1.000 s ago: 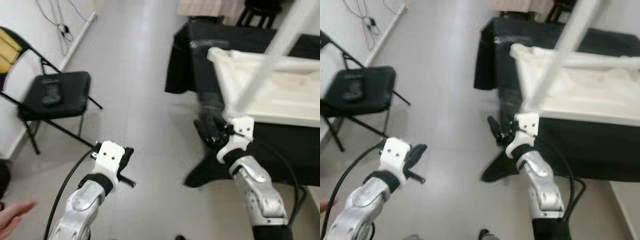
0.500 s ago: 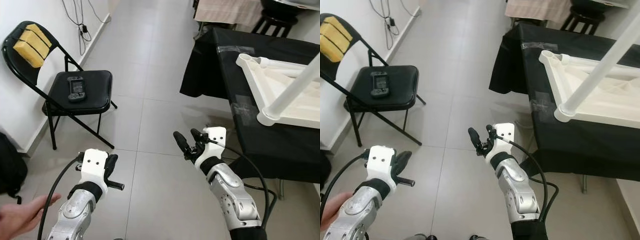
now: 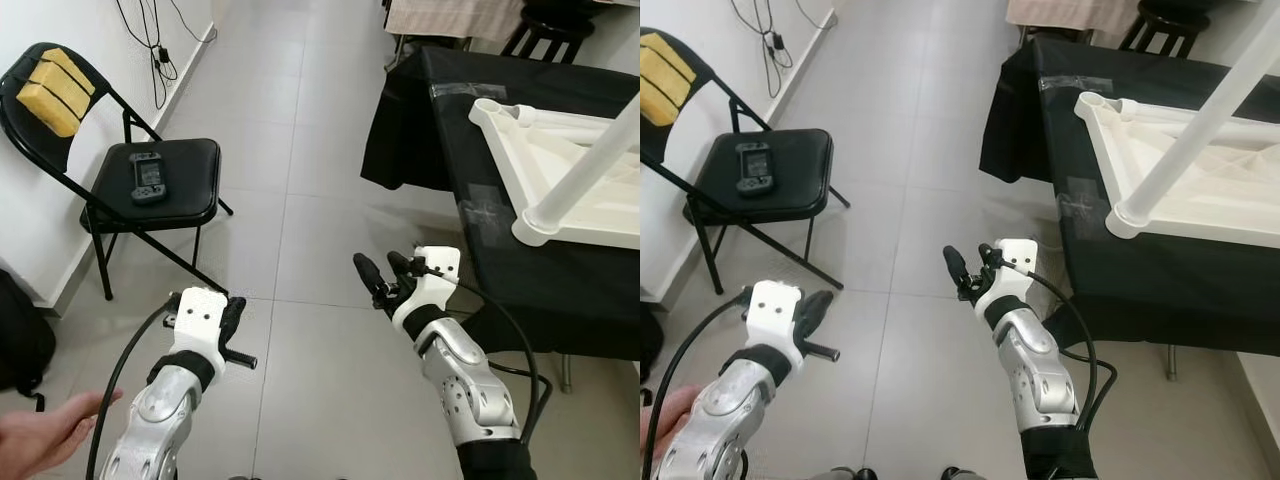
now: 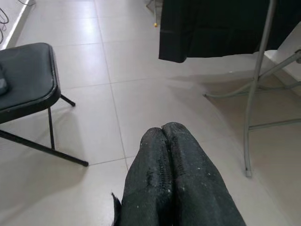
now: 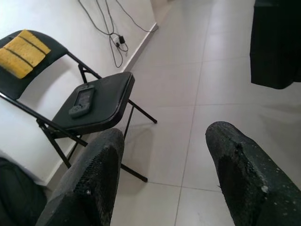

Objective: Building children table

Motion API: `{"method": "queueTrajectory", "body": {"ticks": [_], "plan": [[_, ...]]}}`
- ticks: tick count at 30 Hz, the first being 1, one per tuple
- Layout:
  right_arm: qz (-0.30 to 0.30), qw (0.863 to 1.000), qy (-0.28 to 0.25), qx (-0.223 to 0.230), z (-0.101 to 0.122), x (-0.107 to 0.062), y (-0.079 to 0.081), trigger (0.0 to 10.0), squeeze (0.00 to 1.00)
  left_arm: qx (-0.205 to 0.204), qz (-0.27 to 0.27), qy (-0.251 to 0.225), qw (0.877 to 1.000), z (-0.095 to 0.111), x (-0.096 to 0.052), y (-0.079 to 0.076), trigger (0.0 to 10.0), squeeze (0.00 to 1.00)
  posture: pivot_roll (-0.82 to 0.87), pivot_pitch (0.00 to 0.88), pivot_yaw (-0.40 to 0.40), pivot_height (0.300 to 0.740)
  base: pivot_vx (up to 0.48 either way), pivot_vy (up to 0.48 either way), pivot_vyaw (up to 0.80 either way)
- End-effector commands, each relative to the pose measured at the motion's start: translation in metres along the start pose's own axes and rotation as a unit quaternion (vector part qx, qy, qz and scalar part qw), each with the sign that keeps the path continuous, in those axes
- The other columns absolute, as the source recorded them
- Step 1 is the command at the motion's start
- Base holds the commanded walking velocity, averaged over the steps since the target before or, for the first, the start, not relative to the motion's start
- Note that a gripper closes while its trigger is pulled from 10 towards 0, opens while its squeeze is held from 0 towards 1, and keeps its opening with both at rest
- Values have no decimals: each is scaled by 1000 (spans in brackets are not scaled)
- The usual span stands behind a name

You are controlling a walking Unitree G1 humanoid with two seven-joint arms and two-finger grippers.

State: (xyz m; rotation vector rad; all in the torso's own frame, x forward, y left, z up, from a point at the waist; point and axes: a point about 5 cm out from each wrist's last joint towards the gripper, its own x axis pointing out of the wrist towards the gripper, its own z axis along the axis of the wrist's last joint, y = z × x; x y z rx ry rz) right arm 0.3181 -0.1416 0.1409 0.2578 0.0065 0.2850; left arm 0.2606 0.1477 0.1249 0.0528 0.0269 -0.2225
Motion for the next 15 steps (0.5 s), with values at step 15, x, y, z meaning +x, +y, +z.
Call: {"method": "queueTrajectory", "body": {"ticks": [15], "plan": [[-1, 999, 18, 27, -7, 2, -2, 10000, 0, -1, -14, 7, 1000, -6, -1, -3, 10000, 0, 35, 200, -78, 740, 317, 0, 0]]}}
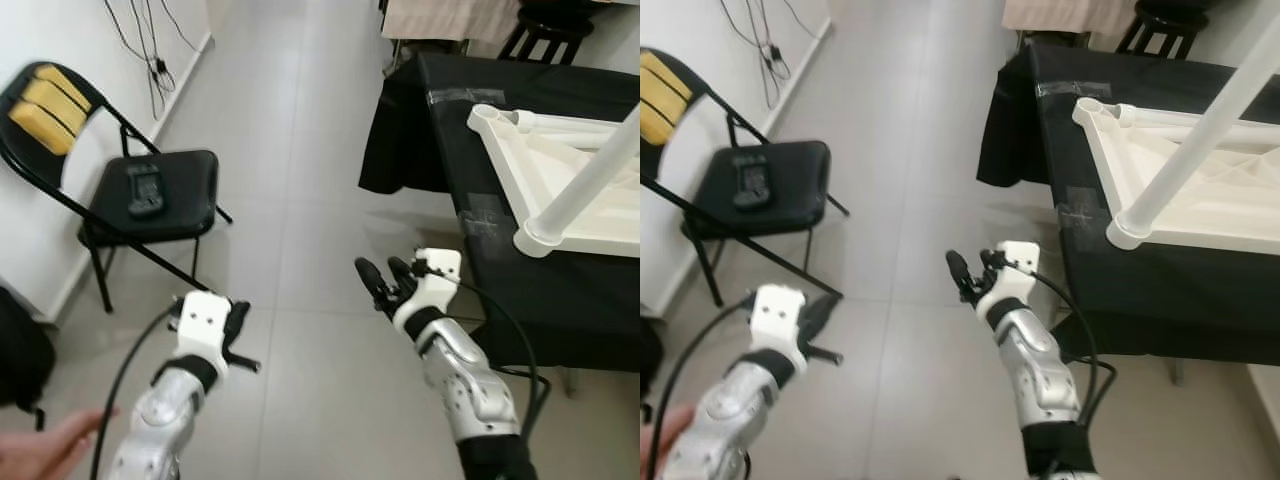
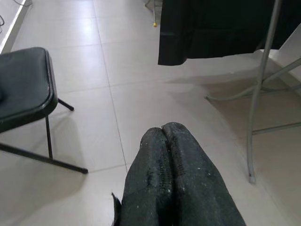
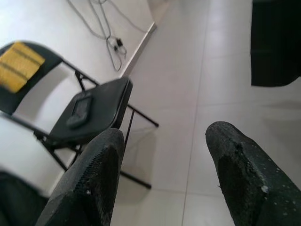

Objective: Building children table

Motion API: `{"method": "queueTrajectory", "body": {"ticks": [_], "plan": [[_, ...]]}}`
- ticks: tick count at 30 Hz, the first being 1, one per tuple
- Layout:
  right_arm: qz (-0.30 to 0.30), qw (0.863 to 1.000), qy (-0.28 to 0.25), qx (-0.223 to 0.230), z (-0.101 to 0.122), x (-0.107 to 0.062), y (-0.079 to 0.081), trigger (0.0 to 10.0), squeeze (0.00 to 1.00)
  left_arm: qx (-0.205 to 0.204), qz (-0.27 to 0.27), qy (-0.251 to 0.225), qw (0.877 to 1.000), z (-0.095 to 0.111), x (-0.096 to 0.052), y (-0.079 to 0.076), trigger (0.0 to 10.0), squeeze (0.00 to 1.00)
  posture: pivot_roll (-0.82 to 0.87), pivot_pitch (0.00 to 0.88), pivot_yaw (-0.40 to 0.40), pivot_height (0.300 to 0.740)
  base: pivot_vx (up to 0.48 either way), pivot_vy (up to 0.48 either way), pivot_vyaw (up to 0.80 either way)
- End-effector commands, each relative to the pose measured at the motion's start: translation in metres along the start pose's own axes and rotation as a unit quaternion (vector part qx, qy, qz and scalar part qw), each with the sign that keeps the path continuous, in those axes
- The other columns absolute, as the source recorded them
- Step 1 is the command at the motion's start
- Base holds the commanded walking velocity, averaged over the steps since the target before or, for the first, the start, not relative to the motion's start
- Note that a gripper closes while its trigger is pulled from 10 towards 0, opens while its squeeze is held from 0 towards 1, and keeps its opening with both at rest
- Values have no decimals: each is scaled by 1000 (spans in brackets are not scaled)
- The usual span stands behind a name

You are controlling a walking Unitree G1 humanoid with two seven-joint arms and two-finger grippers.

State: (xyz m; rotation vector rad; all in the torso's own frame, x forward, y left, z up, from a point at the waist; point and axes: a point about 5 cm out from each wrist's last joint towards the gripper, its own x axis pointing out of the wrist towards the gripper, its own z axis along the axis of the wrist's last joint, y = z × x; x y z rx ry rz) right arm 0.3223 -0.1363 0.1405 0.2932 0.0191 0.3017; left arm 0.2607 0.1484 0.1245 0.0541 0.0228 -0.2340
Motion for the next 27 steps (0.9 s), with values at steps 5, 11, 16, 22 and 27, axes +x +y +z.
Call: {"method": "queueTrajectory", "body": {"ticks": [5, 11, 16, 22, 27], "plan": [[-5, 1000, 13, 10, -6, -2, -5, 10000, 0, -2, -11, 10, 1000, -6, 0, -4, 10000, 0, 36, 200, -78, 740, 320, 0, 0], [0, 1000, 15, 7, -6, -1, -5, 10000, 0, -2, -14, 11, 1000, -6, 0, -4, 10000, 0, 39, 200, -80, 740, 316, 0, 0], [1, 1000, 15, 8, -7, -1, -5, 10000, 0, -3, -14, 11, 1000, -6, 0, -4, 10000, 0, 38, 200, -78, 740, 305, 0, 0], [1, 1000, 15, 11, -7, 0, -4, 10000, 0, 2, -17, 13, 1000, -7, 1, -3, 10000, 0, 50, 196, -77, 740, 296, 0, 0], [2, 1000, 19, 11, -8, 0, -5, 10000, 0, 3, -18, 13, 1000, -7, 0, -3, 10000, 0, 52, 195, -83, 740, 293, 0, 0]]}}
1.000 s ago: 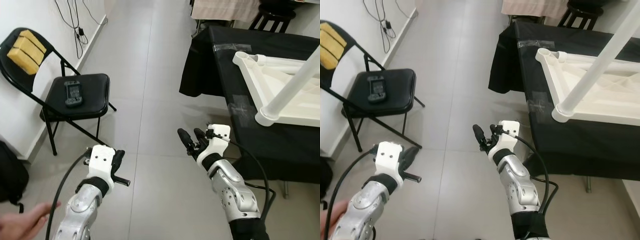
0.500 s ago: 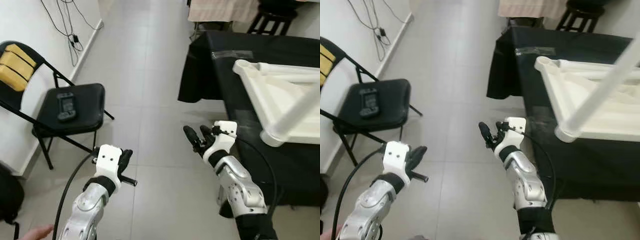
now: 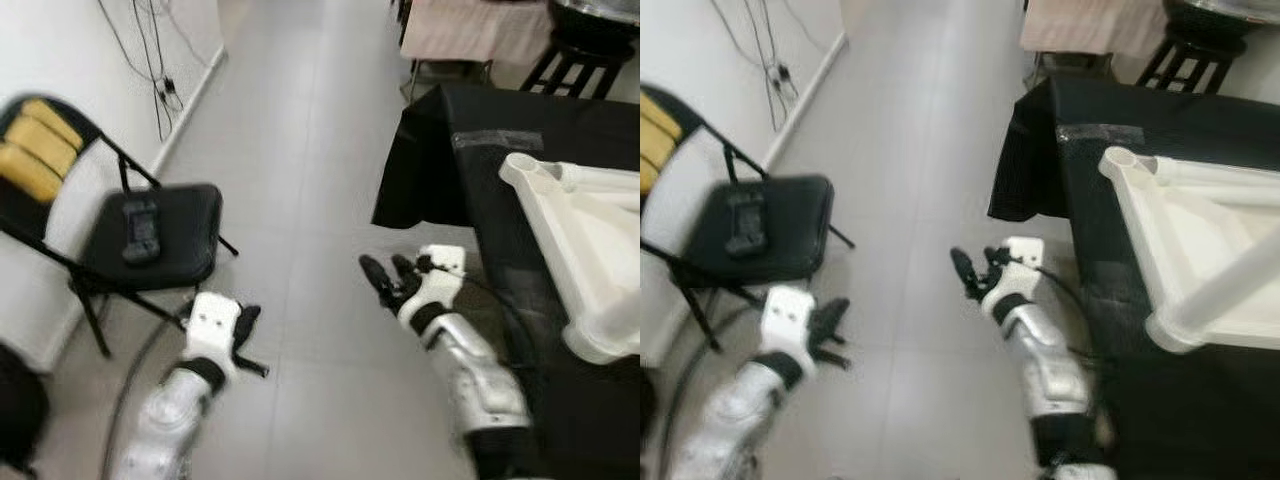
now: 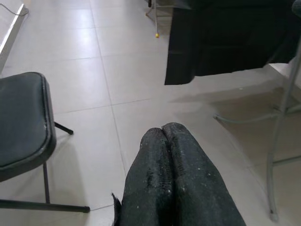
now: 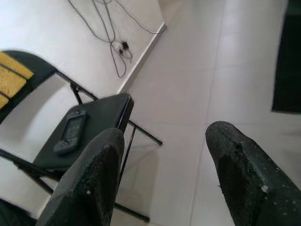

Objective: Building children table

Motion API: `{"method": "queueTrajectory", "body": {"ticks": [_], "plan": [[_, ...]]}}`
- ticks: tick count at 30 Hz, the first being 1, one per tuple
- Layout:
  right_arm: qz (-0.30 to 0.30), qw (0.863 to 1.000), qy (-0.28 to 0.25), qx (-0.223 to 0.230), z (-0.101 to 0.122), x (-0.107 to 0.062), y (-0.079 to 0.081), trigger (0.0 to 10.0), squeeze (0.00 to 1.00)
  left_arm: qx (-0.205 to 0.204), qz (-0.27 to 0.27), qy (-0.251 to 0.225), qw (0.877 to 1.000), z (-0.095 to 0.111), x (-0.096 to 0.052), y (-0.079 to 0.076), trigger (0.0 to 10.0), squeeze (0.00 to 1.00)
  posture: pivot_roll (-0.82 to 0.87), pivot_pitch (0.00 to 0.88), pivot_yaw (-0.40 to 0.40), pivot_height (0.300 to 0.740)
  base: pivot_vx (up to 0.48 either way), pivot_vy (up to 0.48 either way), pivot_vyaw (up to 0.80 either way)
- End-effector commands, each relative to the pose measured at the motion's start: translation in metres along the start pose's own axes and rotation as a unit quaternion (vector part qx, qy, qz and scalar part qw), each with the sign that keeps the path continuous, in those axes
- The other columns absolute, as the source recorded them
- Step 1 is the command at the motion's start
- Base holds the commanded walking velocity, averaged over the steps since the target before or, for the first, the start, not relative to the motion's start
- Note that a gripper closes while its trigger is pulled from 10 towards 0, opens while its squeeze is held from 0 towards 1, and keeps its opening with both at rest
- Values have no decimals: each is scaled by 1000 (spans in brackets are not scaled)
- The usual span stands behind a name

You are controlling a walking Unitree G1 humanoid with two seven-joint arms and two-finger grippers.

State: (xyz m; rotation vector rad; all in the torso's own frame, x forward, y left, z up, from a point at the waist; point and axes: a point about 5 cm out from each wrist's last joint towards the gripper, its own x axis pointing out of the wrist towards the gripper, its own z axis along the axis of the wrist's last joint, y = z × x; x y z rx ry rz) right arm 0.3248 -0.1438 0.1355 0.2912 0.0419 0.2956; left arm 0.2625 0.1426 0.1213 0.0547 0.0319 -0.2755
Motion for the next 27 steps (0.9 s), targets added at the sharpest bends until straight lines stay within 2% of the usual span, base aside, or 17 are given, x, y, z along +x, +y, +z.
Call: {"method": "queueTrajectory", "body": {"ticks": [1, 7, 12, 17, 27], "plan": [[7, 1000, 13, 8, -6, 1, 4, 10000, 0, 2, 3, 9, 1000, -5, -3, 1, 10000, 0, 51, 194, -85, 740, 292, 0, 0], [14, 1000, 14, 2, -6, 1, 4, 10000, 0, 3, 0, 9, 1000, -5, -2, 0, 10000, 0, 52, 191, -89, 740, 291, 0, -800], [26, 1000, 13, 4, -6, 2, 5, 10000, 0, 5, 1, 8, 1000, -5, -2, 0, 10000, 0, 57, 188, -87, 740, 286, 0, 0], [56, 998, 21, -17, -7, 5, 11, 10000, 0, 4, 8, 7, 1000, -4, -2, 4, 10000, 0, 61, 191, -83, 740, 283, 0, 0], [56, 998, 33, -27, -9, 7, 9, 10000, 0, 8, 23, 3, 1000, -2, 1, 11, 10000, 0, 60, 195, -87, 740, 282, 0, 0]]}}
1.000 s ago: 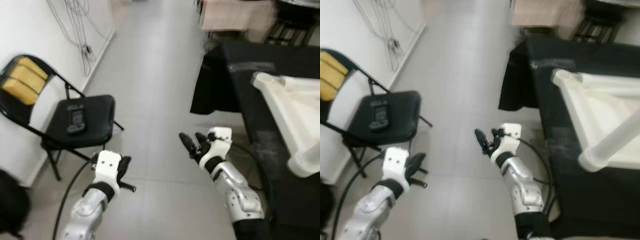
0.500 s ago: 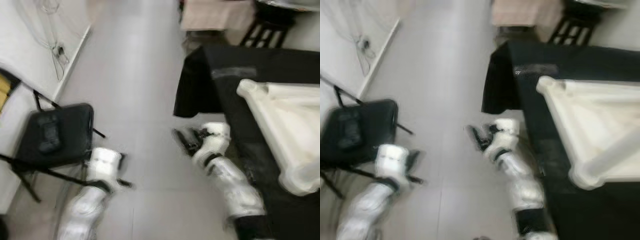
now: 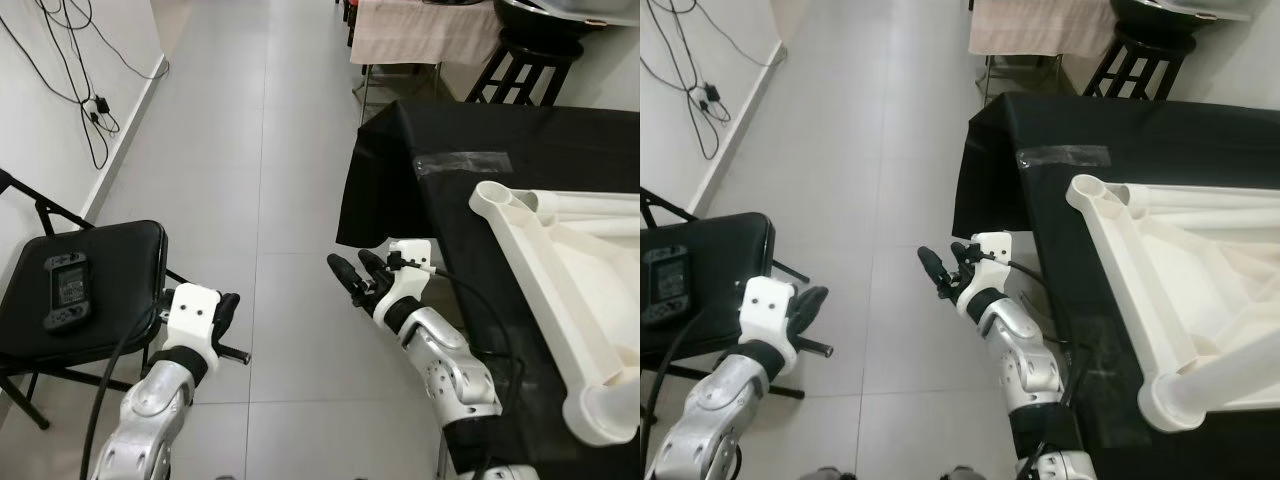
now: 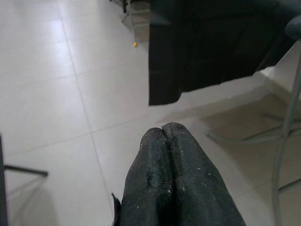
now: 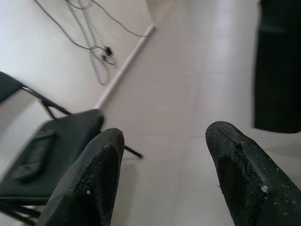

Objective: Building children table

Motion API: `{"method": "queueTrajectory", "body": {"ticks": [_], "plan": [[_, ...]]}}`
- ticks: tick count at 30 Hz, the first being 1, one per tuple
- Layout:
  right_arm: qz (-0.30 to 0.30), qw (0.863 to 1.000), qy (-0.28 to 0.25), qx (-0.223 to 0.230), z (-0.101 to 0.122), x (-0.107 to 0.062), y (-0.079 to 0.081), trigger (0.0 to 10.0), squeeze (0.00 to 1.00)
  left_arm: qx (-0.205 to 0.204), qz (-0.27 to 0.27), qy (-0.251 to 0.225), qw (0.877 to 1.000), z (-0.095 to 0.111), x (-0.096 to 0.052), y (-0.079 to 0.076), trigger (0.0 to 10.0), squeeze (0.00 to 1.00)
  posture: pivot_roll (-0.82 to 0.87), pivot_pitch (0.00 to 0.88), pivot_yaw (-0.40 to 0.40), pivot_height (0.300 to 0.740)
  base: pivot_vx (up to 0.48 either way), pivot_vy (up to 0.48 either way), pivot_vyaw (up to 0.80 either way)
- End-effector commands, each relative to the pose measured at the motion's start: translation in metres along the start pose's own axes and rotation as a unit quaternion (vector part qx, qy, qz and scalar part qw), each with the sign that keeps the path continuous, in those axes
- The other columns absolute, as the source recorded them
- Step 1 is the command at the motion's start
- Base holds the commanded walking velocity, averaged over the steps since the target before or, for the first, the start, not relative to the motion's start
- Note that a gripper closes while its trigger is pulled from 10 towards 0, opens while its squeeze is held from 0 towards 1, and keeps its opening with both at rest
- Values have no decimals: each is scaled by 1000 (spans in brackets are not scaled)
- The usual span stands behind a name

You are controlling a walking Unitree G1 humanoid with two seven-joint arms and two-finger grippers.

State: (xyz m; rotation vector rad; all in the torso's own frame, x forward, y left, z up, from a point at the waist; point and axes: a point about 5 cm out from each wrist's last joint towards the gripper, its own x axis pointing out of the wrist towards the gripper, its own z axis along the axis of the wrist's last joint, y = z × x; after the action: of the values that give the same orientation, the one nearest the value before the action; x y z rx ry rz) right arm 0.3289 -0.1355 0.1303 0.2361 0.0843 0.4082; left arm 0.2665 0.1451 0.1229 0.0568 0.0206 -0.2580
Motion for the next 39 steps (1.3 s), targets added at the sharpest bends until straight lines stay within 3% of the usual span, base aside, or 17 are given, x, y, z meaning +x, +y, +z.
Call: {"method": "queueTrajectory", "body": {"ticks": [1, 39], "plan": [[5, 1000, 0, -3, -2, 2, 4, 10000, 0, 7, 14, 8, 1000, -4, -2, 7, 10000, 0, 60, 195, -87, 740, 285, 0, 0], [45, 999, 10, 4, -4, 6, 7, 10000, 0, 12, 21, 1, 1000, -2, 2, 10, 10000, 0, 61, 194, -84, 740, 284, 0, 0]]}}
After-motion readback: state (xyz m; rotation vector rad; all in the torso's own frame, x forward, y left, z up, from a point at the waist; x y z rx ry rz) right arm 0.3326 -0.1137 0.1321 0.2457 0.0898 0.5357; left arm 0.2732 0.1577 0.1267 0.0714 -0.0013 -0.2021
